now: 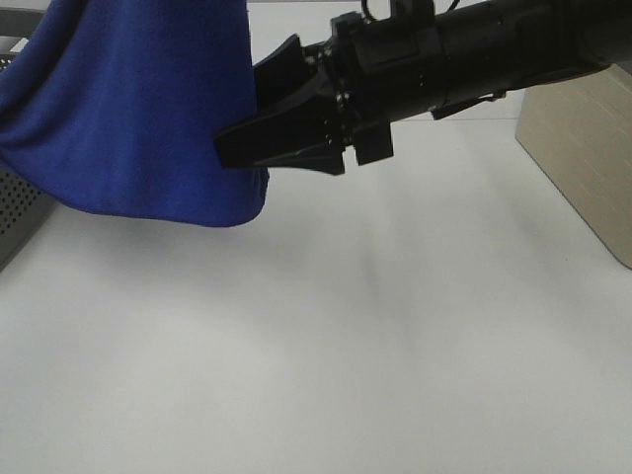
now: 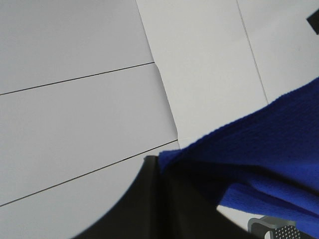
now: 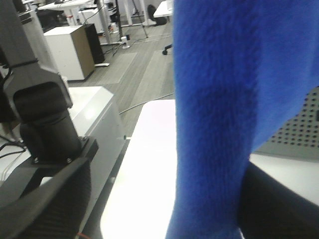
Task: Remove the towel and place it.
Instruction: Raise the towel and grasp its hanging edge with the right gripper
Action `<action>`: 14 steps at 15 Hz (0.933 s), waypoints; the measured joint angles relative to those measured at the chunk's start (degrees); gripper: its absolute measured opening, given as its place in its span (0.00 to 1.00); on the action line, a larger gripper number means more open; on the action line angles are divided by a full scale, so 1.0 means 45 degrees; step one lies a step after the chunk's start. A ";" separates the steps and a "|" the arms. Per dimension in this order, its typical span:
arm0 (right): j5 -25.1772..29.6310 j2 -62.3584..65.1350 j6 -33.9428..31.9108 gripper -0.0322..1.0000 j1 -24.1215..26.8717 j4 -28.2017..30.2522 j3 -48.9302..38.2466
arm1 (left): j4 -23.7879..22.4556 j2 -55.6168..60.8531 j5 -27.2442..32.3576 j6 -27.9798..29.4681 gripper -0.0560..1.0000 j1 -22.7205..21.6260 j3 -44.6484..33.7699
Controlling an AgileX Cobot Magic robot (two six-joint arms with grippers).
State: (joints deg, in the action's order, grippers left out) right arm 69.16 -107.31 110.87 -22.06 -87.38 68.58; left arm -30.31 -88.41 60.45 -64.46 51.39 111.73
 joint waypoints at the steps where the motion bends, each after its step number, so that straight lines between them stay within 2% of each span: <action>1: 0.0000 -0.0178 -0.0013 0.75 -0.0229 0.0229 0.0000 | 0.0000 0.0000 0.0000 0.0064 0.05 0.0000 0.0000; 5: -0.0013 -0.0446 -0.0357 0.66 -0.0255 0.0929 0.0000 | -0.0025 0.0000 0.0038 0.0166 0.05 0.0000 0.0013; 14: -0.0013 -0.0433 -0.1031 0.22 -0.0255 0.1783 0.0000 | -0.0115 0.0000 0.0420 0.0242 0.05 0.0000 0.0013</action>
State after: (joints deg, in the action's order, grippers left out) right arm 69.10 -109.26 106.23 -23.20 -79.35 68.58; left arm -30.83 -88.41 62.34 -63.37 51.39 111.78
